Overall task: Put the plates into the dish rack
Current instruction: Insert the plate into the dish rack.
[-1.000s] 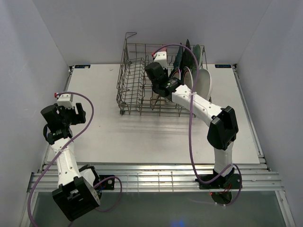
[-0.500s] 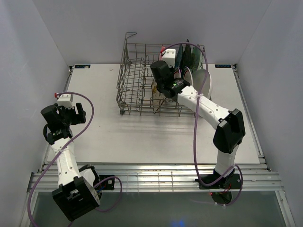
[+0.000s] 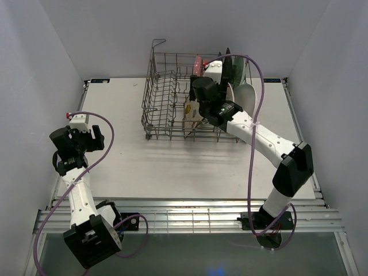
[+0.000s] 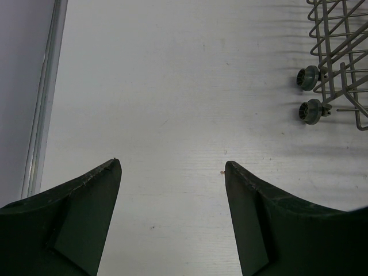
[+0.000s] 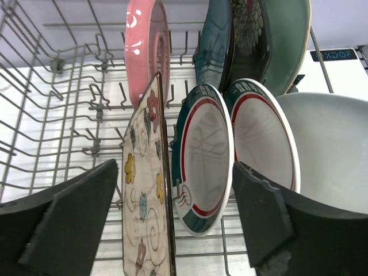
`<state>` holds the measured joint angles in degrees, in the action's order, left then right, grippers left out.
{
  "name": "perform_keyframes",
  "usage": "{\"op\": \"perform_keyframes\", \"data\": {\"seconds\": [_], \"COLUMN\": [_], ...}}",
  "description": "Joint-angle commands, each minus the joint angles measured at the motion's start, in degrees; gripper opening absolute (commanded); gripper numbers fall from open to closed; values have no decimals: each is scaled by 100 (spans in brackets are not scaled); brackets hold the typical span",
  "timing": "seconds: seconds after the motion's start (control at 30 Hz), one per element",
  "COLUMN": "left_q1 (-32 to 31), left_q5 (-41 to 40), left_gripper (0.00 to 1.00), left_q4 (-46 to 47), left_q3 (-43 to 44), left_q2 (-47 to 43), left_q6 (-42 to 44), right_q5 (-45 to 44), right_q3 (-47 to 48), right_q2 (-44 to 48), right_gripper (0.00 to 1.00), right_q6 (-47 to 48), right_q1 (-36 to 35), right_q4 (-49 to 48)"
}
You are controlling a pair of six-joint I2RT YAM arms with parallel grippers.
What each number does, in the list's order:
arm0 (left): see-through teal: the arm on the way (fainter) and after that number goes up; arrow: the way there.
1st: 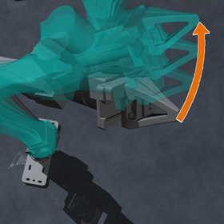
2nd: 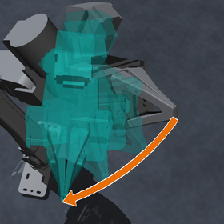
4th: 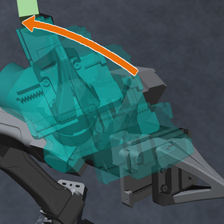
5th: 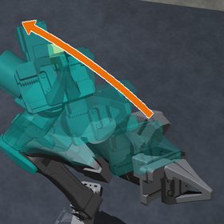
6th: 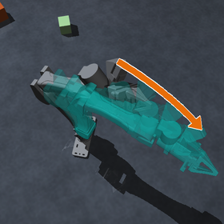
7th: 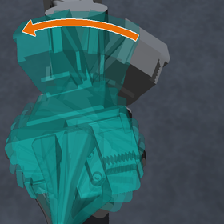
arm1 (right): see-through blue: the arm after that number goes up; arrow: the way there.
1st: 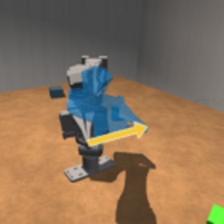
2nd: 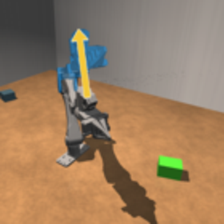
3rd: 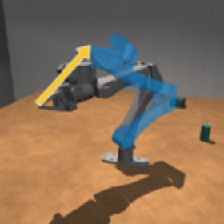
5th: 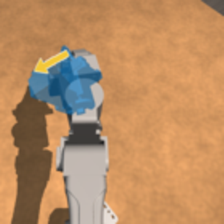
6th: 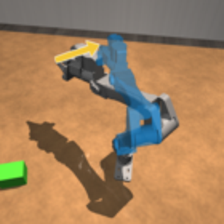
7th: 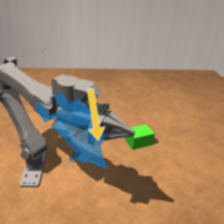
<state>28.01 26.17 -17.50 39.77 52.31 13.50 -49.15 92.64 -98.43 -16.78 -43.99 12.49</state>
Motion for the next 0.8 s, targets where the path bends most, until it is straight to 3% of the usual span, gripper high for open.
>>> {"op": "perform_keyframes", "data": {"seconds": [0.0,0.13,0.53,0.77], "left_q1": [29,29,29,29], "left_q5": [107,160,783,1539], "left_gripper": [83,83,81,82], "left_q4": [62,62,607,791], "left_q3": [-48,-66,-470,-838], "left_q2": [-55,-63,-116,-633], "left_q6": [30,48,57,22], "right_q5": [45,413,1723,2119], "right_q3": [-307,-1061,-3769,-5720], "right_q2": [771,1492,4041,6018], "right_gripper": [88,98,90,90], "right_q6": [209,473,1123,764], "right_q1": [13,13,4,13], "right_q4": [-598,-827,-1661,-2172]}}
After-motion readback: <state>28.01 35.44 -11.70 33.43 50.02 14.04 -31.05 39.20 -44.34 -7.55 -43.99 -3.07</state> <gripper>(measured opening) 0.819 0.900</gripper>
